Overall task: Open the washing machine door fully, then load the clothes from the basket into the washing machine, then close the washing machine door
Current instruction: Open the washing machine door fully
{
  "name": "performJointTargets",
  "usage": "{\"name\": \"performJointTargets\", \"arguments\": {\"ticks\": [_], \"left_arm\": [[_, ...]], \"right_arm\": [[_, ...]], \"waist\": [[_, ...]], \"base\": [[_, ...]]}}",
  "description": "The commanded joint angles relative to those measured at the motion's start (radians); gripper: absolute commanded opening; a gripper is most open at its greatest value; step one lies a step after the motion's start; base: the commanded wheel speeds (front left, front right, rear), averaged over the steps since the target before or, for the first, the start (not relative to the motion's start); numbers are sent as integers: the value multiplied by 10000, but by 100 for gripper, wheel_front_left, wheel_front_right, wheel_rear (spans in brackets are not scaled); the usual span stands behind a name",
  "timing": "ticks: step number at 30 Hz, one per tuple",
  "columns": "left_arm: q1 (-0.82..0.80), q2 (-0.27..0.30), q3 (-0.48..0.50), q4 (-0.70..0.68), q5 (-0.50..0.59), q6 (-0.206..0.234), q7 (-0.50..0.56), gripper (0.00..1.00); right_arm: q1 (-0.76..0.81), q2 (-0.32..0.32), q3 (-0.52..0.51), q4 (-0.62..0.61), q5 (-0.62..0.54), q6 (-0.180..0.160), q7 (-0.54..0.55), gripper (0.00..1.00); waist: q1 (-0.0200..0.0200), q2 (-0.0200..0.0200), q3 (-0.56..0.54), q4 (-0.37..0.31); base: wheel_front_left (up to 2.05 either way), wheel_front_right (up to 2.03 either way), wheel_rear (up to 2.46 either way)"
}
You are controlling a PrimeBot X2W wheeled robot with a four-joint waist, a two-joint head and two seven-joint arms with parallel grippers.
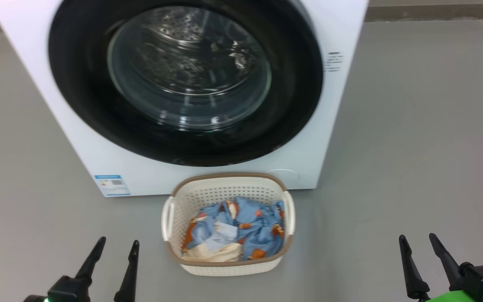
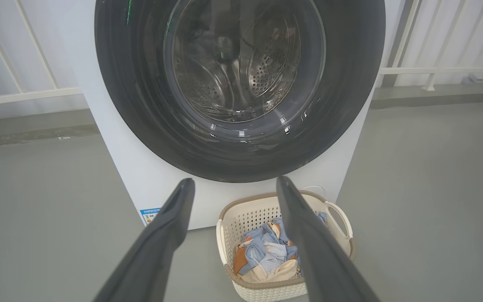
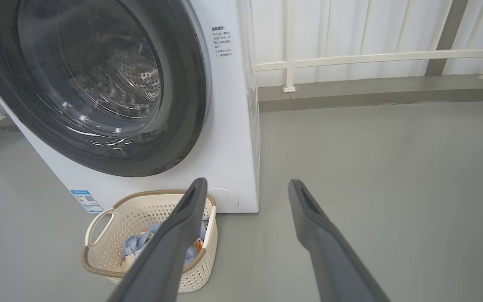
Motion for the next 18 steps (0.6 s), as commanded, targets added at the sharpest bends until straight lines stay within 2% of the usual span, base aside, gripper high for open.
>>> {"name": "performJointTargets", "arguments": {"ticks": [1,10,18], "left_arm": [[-208,99,342,-229,5,-16,-134,100],[-270,51,360,-426,-541,-16,-134,100],[-230,93,381,-445,-610,-16,-134,100]], "right_arm": [[-40,-132,252,-268,-6,16,-128,100],[-100,-105,239,-267,-21,16,-128,100],[-131,-70,232,-224,-5,16,-128,100]], "waist": [[0,0,21,-6],[0,0,88,-24],[0,0,52,-46]], "base": [[123,123,-246],[115,115,-231],[59,59,-119]]}}
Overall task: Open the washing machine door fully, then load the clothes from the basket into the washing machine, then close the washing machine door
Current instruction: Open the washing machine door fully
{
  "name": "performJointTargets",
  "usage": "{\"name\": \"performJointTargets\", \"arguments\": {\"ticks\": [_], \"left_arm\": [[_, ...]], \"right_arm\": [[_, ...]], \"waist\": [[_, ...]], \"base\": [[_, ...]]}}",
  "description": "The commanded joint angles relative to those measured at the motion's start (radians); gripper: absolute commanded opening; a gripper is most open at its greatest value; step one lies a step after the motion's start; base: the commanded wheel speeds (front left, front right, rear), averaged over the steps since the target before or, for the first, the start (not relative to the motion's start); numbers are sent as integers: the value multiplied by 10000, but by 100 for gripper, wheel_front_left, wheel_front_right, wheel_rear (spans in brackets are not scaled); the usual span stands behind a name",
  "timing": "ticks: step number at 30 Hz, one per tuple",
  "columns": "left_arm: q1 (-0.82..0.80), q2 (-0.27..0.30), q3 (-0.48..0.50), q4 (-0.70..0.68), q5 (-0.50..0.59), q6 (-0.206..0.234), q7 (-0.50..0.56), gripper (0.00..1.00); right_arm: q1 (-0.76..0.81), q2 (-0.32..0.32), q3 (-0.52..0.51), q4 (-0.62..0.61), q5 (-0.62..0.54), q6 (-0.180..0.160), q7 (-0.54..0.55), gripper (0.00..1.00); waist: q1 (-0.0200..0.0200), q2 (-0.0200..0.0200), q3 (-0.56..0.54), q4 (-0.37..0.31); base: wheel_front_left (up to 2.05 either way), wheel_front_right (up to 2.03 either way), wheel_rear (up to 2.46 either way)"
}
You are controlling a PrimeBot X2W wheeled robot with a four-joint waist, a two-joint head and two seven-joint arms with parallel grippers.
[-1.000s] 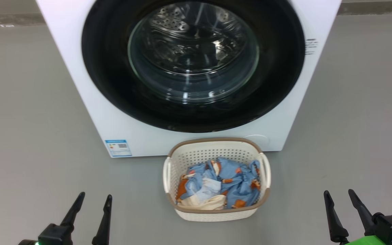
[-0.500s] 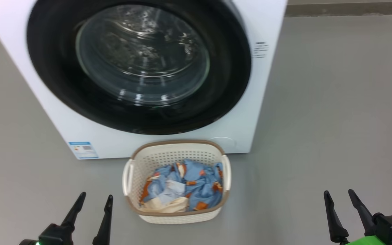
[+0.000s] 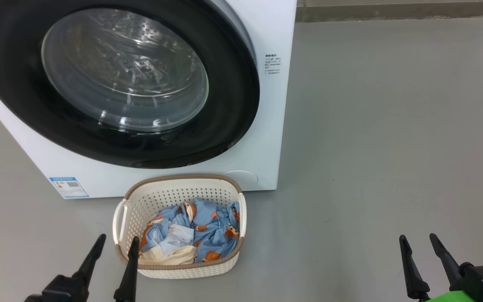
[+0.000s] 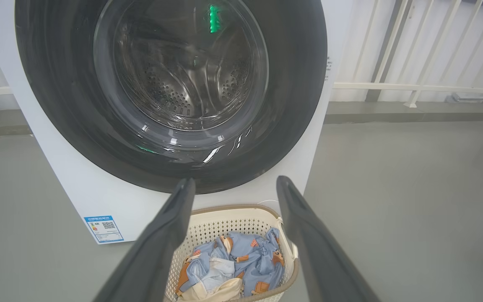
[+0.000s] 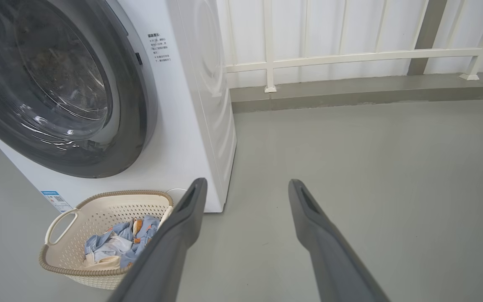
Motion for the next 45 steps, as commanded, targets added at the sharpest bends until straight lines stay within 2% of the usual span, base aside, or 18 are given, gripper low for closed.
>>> {"name": "performJointTargets", "arguments": {"ticks": [1,6,7,8,10,16,24,32,34,39,45], "left_arm": [[-228,163,361,-273,-86,-16,-105,100],[-256,126,305,-260,-161,-16,-105,100],[-259,110,303,-266,-177,-16,-105,100],[-259,94,304,-271,-194,-16,-105,100],[-258,63,306,-285,-211,-16,-105,100],[-300,-14,303,-320,-245,-16,-105,100],[-610,-61,246,-321,-304,-16,-105,100],[-1146,-89,-27,-285,-442,-16,-105,100],[-1265,-100,-103,-266,-482,-16,-105,100],[-1516,-143,-325,-250,-609,-16,-105,100],[-1847,-206,-485,-223,-765,-16,-105,100]], "right_arm": [[-141,-67,239,-223,-7,16,-124,100],[-274,-33,323,-266,109,16,-124,100],[-333,-15,341,-285,199,16,-124,93],[-403,0,361,-304,288,16,-124,64],[-587,27,439,-340,519,16,-124,0],[-1550,118,738,-511,1515,16,-124,0],[-3943,226,1110,-639,3472,16,-124,0],[-6396,19,1226,-1,5085,16,-124,0],[-6888,-3,1238,328,5984,16,-124,0],[-8022,-707,1898,1182,8195,16,116,0],[-9152,-1592,2588,1798,10425,16,1264,0]], "waist": [[0,0,-6,-1],[0,0,7,-5],[0,0,17,-11],[0,0,20,-15],[0,0,49,-21],[0,0,161,-16],[0,0,598,138],[0,0,1243,699],[0,0,1374,879],[0,0,1714,1313],[0,0,2246,1759]], "base": [[24,24,-48],[5,5,-10],[0,0,0],[0,0,0],[0,0,0],[0,0,0],[0,0,0],[0,0,0],[0,0,0],[0,0,0],[0,0,0]]}}
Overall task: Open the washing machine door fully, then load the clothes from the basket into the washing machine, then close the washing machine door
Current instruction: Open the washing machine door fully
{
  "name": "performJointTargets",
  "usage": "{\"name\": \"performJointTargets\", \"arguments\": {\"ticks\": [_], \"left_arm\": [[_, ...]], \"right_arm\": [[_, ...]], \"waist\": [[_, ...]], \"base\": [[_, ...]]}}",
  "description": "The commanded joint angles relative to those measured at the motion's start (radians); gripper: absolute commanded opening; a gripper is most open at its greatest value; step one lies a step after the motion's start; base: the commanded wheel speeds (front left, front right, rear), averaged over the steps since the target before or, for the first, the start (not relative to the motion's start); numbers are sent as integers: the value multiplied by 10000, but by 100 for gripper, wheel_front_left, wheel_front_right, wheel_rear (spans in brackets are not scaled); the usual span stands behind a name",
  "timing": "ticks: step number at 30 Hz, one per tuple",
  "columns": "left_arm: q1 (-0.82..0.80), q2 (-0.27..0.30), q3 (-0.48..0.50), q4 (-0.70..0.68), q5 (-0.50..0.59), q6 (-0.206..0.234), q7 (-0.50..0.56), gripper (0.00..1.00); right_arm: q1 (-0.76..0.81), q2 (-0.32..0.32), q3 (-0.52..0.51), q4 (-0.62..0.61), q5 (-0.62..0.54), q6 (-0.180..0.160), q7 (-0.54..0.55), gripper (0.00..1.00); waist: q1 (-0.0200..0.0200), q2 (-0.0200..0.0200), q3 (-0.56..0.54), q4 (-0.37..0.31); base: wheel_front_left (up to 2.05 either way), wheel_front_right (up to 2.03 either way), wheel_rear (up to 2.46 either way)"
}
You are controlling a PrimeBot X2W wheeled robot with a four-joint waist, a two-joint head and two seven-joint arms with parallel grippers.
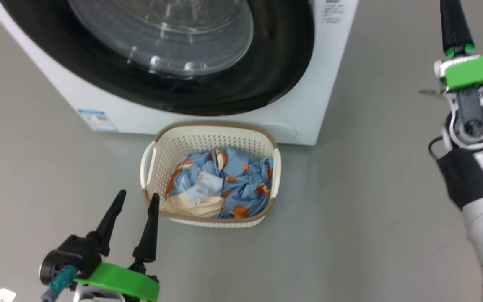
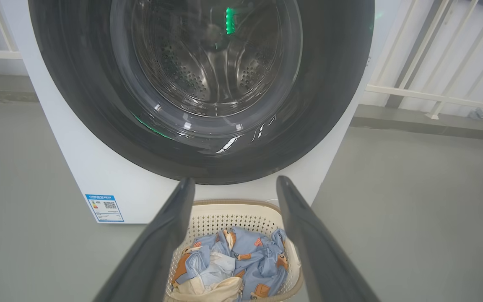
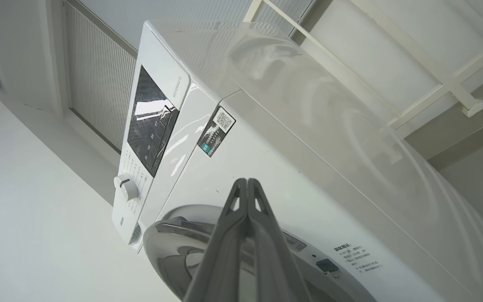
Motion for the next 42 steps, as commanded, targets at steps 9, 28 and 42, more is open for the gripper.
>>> {"name": "performJointTargets", "arguments": {"ticks": [9,28,42], "left_arm": [[-779,6,32,-206,-217,-16,-65,100],[-1514,-117,-624,-266,-597,-16,-65,100],[-1896,-124,-999,-250,-998,-16,-65,100]], "right_arm": [[-1323,-944,1316,249,1927,16,2133,0],[-3649,-1495,2021,1980,3072,16,4896,0],[-4563,-1337,2433,2699,2927,16,5337,0]], "waist": [[0,-1,1066,826],[0,-1,2382,1599],[0,-1,2794,1917]], "base": [[0,0,0],[0,0,0],[0,0,0]]}}
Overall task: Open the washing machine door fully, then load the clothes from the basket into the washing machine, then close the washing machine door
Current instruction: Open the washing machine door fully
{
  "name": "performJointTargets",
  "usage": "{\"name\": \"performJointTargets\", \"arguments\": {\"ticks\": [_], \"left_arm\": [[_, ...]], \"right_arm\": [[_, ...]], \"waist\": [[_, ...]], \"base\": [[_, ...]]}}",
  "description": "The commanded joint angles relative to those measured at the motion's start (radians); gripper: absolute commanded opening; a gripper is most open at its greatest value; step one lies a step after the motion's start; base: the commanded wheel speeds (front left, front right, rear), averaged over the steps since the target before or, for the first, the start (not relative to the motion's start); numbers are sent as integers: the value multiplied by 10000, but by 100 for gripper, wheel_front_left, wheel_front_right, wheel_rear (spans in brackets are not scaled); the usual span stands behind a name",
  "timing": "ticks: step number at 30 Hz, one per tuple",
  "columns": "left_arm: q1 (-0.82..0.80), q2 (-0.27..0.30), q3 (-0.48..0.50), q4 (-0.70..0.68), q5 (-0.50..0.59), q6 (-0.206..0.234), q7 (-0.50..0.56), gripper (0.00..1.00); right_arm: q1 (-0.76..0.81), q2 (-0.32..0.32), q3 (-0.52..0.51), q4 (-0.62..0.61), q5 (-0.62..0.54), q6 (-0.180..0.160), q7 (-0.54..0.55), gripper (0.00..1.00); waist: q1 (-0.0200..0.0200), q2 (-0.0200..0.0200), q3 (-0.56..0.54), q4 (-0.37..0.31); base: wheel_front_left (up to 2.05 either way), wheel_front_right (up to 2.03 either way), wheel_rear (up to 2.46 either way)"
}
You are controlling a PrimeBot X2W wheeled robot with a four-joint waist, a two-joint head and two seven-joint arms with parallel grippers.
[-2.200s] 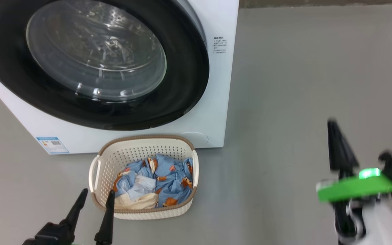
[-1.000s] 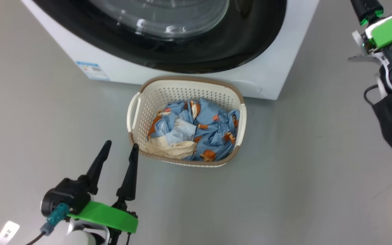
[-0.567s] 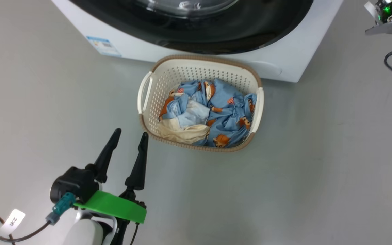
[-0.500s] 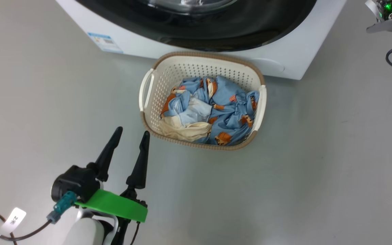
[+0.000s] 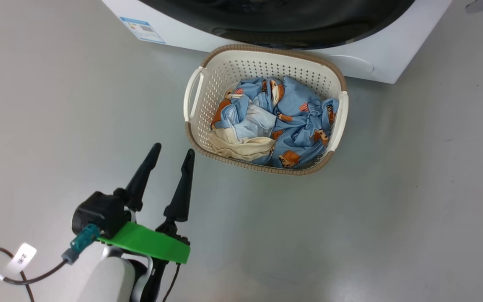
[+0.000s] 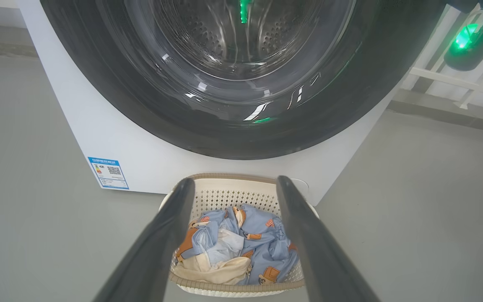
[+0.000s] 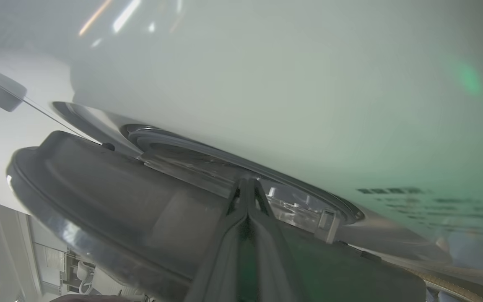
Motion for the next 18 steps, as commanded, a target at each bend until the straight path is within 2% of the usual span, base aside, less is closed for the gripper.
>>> {"name": "performJointTargets", "arguments": {"ticks": [1,7,18], "left_arm": [[-151,188,299,-214,-112,-16,-65,100],[-76,188,351,-148,-105,-16,-65,100],[276,187,577,-48,241,-16,-65,100]], "right_arm": [[-69,320,186,-238,35,17,160,0],[303,392,725,-565,-76,17,617,0],[1858,581,1742,-2115,62,17,1225,0]], "waist": [[0,0,-4,21],[0,0,-271,-32],[0,0,-1040,-445]], "base": [[0,0,0],[0,0,0],[0,0,0]]}}
